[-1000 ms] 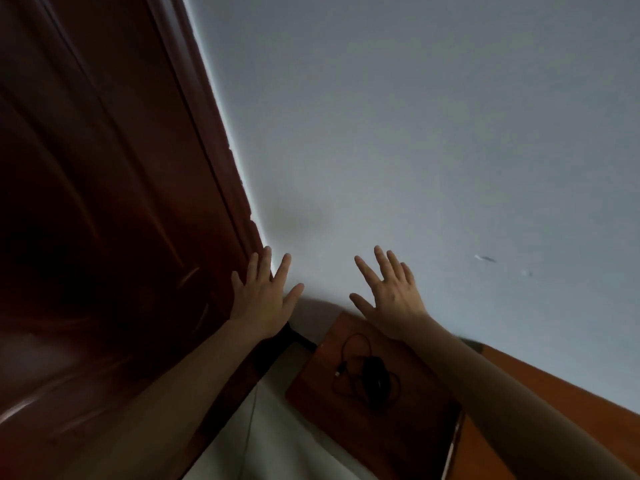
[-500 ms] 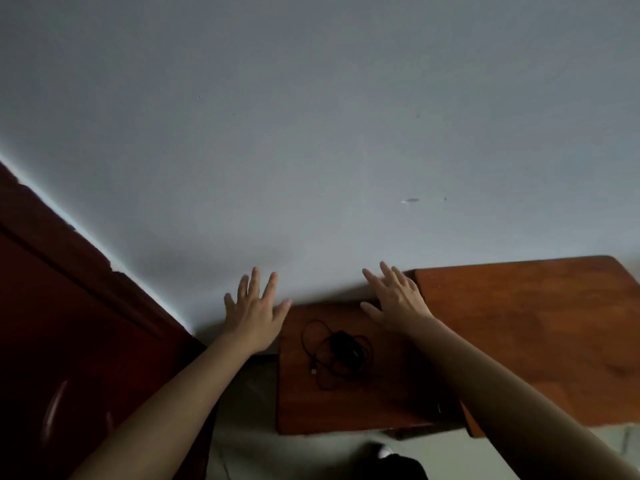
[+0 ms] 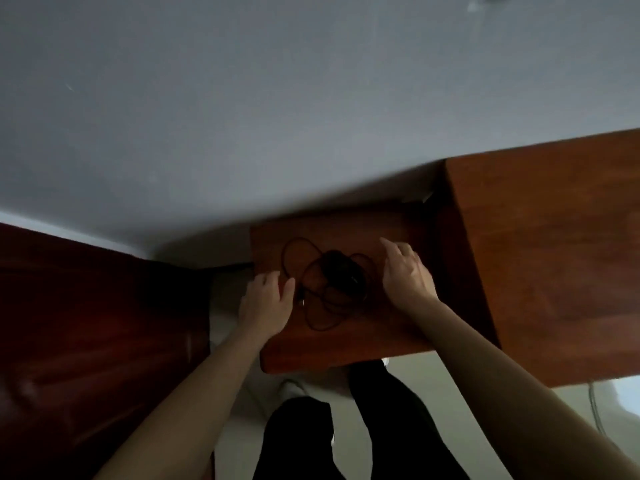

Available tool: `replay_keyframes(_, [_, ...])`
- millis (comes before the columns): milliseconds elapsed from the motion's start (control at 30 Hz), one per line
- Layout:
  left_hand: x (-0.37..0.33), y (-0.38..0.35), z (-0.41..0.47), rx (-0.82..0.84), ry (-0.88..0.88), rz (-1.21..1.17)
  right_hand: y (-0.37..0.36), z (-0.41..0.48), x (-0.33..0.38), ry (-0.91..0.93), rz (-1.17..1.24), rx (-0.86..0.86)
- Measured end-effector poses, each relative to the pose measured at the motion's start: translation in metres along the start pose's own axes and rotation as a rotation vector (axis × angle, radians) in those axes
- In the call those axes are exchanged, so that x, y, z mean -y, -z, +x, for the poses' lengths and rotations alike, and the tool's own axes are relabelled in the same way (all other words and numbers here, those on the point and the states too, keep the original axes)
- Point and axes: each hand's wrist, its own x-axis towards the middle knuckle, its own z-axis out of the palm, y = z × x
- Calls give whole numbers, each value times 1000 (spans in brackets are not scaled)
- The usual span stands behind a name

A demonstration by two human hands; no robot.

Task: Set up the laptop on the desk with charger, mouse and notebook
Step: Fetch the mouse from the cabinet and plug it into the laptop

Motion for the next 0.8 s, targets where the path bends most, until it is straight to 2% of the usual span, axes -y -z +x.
replay_keyframes(200, [6,-55,29,-12,128,-57,-50,4,-48,13,-58,124])
replay_keyframes(333, [4,-65,31,-103,135,-61,-53,7,-43,3,78,-24])
replay_keyframes(433, [4,-66,30,-119,106,-56,-46,18,-21,73,109,-139])
replay_keyframes(500, [6,-66,30,-107,100,-66,-46,26,-2,156,56,-120])
replay_keyframes(667, [14,-69,30,-114,120,-95,-84,36,26,258,-278,136])
replay_keyframes(800, [18,-73,27,-106,143,-99,-98,38,23,228,-315,80])
